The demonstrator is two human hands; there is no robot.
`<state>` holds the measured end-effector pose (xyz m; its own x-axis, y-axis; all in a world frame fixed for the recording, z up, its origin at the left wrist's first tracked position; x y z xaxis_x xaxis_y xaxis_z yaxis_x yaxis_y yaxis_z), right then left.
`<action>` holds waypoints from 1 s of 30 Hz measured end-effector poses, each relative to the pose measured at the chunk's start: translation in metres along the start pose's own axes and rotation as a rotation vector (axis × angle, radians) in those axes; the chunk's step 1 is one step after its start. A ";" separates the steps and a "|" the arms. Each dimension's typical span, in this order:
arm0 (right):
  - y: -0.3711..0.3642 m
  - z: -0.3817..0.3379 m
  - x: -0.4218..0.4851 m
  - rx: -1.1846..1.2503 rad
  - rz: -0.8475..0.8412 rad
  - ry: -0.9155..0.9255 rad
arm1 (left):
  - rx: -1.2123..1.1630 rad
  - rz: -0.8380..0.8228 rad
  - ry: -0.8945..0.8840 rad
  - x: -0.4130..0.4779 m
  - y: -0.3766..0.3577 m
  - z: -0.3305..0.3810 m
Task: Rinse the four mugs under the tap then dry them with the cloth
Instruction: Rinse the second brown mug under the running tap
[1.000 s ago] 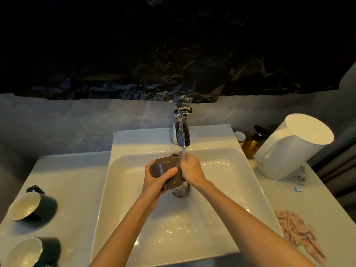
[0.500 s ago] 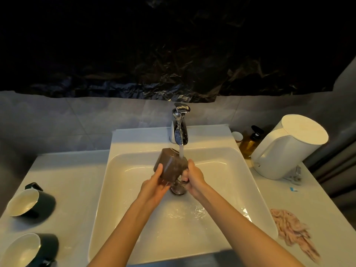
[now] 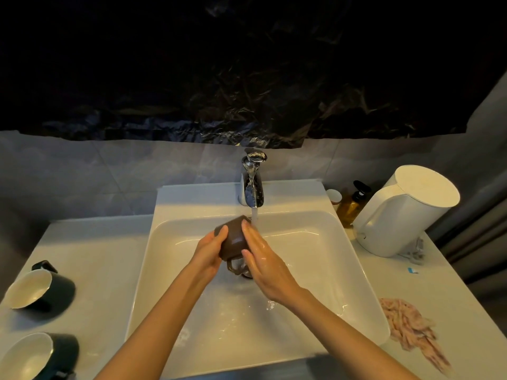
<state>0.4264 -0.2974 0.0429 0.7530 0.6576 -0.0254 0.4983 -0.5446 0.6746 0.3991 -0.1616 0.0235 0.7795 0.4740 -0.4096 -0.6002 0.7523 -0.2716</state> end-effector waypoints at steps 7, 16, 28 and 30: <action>0.015 -0.005 0.030 0.173 0.087 -0.147 | -0.134 -0.057 0.087 -0.007 -0.003 -0.004; 0.019 0.002 0.018 0.107 0.050 0.012 | -0.125 -0.050 0.113 -0.003 0.003 0.001; 0.002 0.008 -0.003 0.411 0.032 -0.194 | -0.394 -0.008 0.126 0.000 -0.006 0.005; -0.003 0.002 -0.004 0.322 0.003 -0.122 | -0.400 -0.006 0.131 0.000 -0.007 0.005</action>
<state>0.4229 -0.2991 0.0391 0.7906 0.5995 -0.1249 0.5917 -0.6954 0.4077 0.4043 -0.1649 0.0303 0.7690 0.3889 -0.5073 -0.6385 0.5058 -0.5801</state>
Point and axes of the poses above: each hand's wrist, its own x-axis towards the middle knuckle, its own y-axis out of the back of the hand, z = x × y, the point moved 5 cm from there along x, towards the middle knuckle, and after that the axes turned 8 degrees about -y, right-handed, at the moved point
